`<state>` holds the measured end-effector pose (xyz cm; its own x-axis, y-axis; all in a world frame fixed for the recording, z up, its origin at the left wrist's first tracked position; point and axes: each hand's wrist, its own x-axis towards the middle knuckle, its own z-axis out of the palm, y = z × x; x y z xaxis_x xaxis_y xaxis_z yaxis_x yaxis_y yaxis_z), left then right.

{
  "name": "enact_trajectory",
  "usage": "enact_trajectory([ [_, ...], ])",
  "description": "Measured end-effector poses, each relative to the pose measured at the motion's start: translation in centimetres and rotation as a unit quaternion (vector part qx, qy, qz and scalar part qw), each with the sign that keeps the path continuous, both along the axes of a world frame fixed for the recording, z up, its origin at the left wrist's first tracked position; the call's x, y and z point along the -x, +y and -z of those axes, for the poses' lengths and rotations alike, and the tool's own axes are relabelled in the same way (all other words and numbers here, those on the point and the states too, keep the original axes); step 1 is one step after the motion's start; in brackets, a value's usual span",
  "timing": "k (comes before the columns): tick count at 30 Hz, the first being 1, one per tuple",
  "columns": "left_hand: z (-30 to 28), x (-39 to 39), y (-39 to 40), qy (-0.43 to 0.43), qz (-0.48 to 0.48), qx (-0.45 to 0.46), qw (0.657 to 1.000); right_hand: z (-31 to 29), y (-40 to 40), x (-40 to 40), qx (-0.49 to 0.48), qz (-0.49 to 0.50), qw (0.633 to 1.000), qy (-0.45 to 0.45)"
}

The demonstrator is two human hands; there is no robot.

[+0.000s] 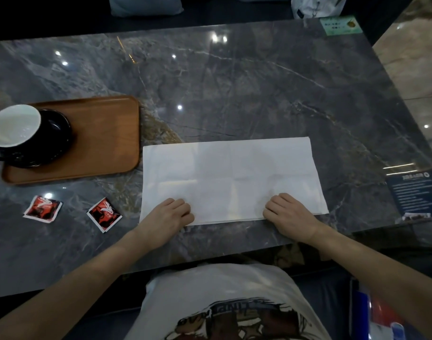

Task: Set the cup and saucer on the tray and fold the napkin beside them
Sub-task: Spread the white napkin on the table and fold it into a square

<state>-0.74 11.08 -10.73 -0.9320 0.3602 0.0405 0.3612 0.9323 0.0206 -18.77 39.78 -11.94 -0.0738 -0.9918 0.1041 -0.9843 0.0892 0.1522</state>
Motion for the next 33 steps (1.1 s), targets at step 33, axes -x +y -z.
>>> enact_trajectory([
  [33,-0.1,-3.5,-0.2,-0.05,-0.17,-0.074,0.981,-1.3,-7.9,-4.6,-0.013,0.158,0.948,-0.277],
])
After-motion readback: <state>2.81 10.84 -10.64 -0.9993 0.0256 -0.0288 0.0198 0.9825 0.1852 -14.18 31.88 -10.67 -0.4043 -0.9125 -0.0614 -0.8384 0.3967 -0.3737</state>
